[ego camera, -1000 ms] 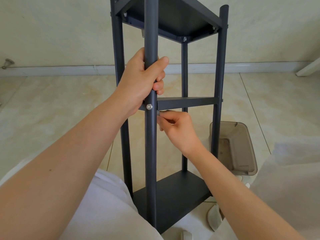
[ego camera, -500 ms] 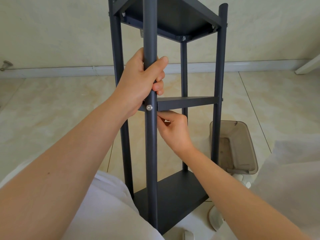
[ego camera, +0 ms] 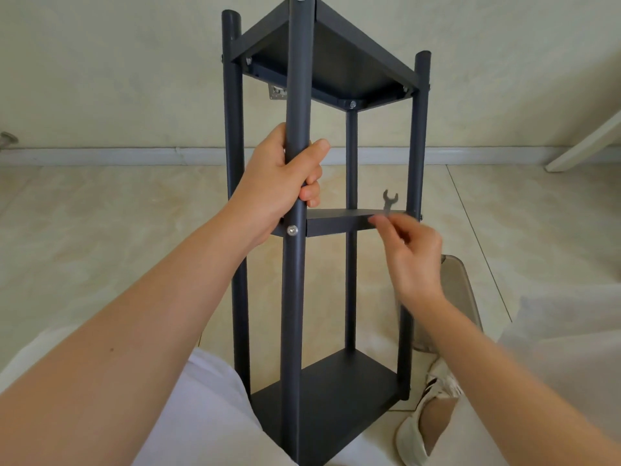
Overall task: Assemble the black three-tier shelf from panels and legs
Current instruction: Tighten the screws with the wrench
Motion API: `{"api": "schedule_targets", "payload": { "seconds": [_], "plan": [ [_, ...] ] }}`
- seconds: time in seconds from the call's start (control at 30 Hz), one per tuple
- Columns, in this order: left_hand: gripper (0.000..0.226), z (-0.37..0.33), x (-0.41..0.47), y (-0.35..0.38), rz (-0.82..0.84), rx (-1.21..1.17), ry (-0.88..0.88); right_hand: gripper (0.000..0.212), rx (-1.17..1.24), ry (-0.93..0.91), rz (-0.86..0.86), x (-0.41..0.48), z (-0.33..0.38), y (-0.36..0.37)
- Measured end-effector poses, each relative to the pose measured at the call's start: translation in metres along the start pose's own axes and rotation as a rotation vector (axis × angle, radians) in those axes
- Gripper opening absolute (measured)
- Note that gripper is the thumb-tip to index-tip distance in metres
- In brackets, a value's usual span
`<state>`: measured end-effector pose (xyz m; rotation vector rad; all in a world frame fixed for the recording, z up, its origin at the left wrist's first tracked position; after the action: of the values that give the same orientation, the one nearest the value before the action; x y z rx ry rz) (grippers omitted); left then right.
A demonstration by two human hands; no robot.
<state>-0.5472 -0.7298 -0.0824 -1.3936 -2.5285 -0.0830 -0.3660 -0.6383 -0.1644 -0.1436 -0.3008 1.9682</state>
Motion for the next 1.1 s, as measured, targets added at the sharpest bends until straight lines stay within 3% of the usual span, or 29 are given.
{"api": "schedule_targets", "payload": {
  "seconds": [0.17, 0.3, 0.47, 0.67, 0.87, 1.1],
  "plan": [
    [0.013, -0.003, -0.002, 0.006, 0.024, 0.001, 0.008, 0.016, -0.405, 0.1, 0.112, 0.077, 0.024, -0.014],
    [0.012, -0.004, -0.004, 0.009, 0.037, -0.02, 0.007, 0.021, -0.722, 0.239, 0.288, 0.116, 0.004, -0.025],
    [0.016, -0.004, -0.005, 0.008, 0.032, -0.037, 0.007, 0.03, -0.545, 0.473, 0.284, 0.128, -0.031, -0.044],
    [0.017, -0.002, -0.005, 0.007, 0.048, -0.058, 0.014, 0.023, -0.282, 0.537, 0.369, 0.12, -0.042, -0.027],
    [0.02, -0.012, 0.001, -0.013, 0.02, -0.045, 0.059, 0.016, -0.176, 0.466, 0.397, 0.131, -0.017, -0.031],
    [0.021, -0.015, 0.009, -0.073, -0.264, 0.085, 0.049, 0.015, -0.02, 0.32, 0.484, 0.127, 0.029, -0.025]
  ]
}}
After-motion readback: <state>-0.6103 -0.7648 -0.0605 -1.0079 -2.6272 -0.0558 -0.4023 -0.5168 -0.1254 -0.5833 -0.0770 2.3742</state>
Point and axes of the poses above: each hand's wrist, its own x-axis towards the middle knuckle, its own y-axis out of the palm, z = x × y, the point moved 10 cm from there along x, towards the middle knuckle, and after that the axes turned 9 degrees about y, right-handed, at the moved point
